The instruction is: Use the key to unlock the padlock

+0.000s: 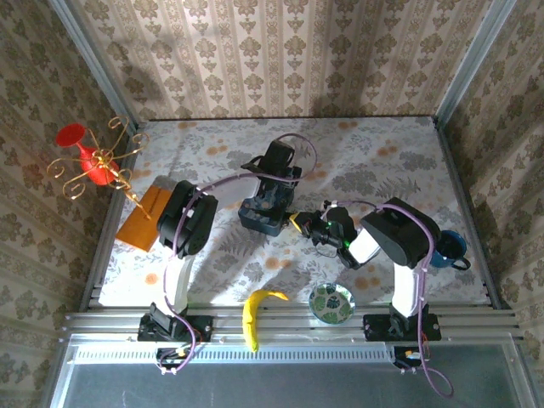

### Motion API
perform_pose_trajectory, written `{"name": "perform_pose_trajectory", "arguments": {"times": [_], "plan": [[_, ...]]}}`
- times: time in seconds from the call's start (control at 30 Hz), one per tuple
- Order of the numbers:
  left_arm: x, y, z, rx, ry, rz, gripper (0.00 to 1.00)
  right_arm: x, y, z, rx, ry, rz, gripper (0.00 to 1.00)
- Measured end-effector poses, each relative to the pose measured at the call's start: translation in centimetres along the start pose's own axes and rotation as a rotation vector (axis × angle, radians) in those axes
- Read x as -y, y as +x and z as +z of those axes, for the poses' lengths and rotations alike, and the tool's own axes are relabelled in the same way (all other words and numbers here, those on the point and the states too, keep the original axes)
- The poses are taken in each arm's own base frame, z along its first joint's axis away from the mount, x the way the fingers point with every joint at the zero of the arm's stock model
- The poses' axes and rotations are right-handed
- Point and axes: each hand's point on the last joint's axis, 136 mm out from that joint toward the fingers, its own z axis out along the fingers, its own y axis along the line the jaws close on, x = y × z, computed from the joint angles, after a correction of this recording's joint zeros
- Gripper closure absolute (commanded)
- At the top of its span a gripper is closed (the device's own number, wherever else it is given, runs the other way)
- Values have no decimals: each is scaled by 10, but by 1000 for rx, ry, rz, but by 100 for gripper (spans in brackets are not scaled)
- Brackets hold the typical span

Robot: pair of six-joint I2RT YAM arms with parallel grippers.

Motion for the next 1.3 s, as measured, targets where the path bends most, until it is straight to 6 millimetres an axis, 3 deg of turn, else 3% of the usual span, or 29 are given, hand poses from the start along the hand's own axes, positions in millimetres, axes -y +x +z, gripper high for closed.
{"name": "perform_pose_trajectory", "arguments": {"times": [0.2, 0.57, 0.8, 0.87, 0.93, 1.0, 1.13, 1.2, 1.3], "plan": [[4, 2, 0, 12, 27, -22, 45, -2, -9, -13, 32, 131, -104, 100], [7, 1, 0, 12, 61, -44, 60, -8, -21, -17, 40, 277, -217, 100], [3, -1, 1, 20, 55, -51, 70, -13, -26, -3, 21, 295, -222, 100], [0, -2, 2, 21, 57, -57, 80, -17, -29, 7, 9, 311, -235, 100], [3, -1, 2, 19, 66, -56, 82, -27, -40, 18, 15, 324, -256, 100], [4, -1, 2, 18, 73, -58, 92, -39, -53, 26, 22, 335, -297, 100], [5, 0, 3, 19, 84, -61, 89, -57, -74, 28, 33, 365, -364, 100], [6, 0, 3, 20, 94, -66, 72, -55, -82, 24, 37, 395, -374, 100], [6, 3, 3, 3, 100, -73, 48, -36, -86, 14, 23, 475, -366, 100]]}}
